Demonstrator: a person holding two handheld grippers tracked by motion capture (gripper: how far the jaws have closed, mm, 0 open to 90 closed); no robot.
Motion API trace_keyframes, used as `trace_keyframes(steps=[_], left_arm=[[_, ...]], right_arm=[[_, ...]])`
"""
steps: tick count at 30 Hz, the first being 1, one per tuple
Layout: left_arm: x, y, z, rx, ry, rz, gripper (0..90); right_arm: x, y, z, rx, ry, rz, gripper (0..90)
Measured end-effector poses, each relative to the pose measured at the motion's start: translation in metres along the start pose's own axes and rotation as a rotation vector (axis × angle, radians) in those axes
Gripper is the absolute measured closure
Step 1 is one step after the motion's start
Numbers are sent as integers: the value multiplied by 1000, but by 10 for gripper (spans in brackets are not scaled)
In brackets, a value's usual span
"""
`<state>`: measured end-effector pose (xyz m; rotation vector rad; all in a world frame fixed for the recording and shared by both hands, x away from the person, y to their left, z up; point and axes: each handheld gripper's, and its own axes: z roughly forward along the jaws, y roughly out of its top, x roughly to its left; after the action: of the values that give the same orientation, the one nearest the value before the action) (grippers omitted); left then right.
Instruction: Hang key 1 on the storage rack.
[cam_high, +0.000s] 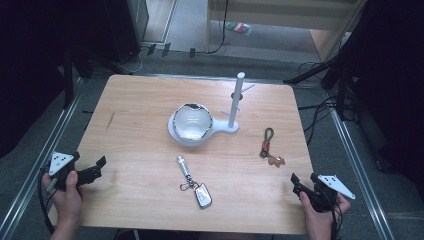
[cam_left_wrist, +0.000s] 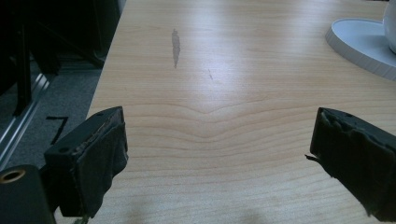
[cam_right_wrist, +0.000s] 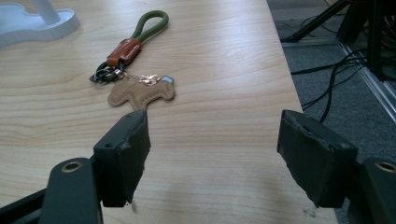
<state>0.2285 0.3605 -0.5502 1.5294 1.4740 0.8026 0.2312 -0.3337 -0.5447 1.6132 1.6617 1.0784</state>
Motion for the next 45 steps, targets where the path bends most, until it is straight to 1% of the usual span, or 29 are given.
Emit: trace_keyframes(steps=[2,3,5,6,9,11,13,14,15,16,17,18,20,21,22,23,25,29,31,32,34,35,37,40,43,45], left_arm=[[0,0,0,-1,0,0,43],[0,0,0,-4,1,1,43],[0,0,0,-4,1,2,43],[0,0,0,-4,3,1,43],[-1,0,0,-7,4,4,43],[-1,0,0,-8,1,4,43],[-1,0,0,-8,3,5,43],[-1,-1,0,-10,4,5,43],[-1,-1,0,-9,3,8,44],[-1,-1,0,-9,3,8,43],[-1,0,0,-9,0,9,43],[-1,0,0,-9,0,9,43],[-1,0,0,-9,1,10,44],[-2,0,0,-8,1,10,44],[-2,0,0,-7,2,10,44],[-2,0,0,-6,2,12,44],[-1,0,0,-4,2,13,43],[-1,0,0,-5,0,12,43],[-1,0,0,-5,-1,11,44],[-1,0,0,-5,-1,11,44],[-1,0,0,-6,0,10,43],[-1,0,1,-5,1,12,43],[-1,0,1,-5,0,10,43],[-1,0,1,-5,0,9,43],[-1,0,1,-4,-1,9,43],[-1,0,1,-3,-2,9,43]], right_arm=[[1,0,0,-1,-4,-5,264],[2,1,0,4,-1,-17,268],[2,1,0,8,-3,-18,268],[3,1,1,10,-13,-20,271],[4,3,2,25,-23,-28,288],[5,6,2,35,-25,-28,291],[6,11,2,48,-41,-32,311],[7,14,3,63,-43,-32,311],[8,18,5,95,-18,-26,305],[8,18,5,95,-18,-26,305],[11,23,6,120,-12,-33,304],[11,23,6,120,-12,-33,304],[16,29,7,141,-16,-45,303],[20,35,9,159,-18,-69,302],[21,38,9,166,-20,-80,301],[21,38,9,166,-20,-80,301],[24,44,11,182,-15,-92,300],[27,55,17,227,-26,-138,299],[29,61,23,272,-37,-168,292],[29,61,23,272,-37,-168,292],[31,66,26,289,-43,-177,291],[32,70,29,313,-42,-180,291],[33,72,30,322,-43,-186,290],[36,79,36,368,-41,-202,280],[38,84,42,397,-46,-199,278],[39,88,45,406,-33,-195,282]])
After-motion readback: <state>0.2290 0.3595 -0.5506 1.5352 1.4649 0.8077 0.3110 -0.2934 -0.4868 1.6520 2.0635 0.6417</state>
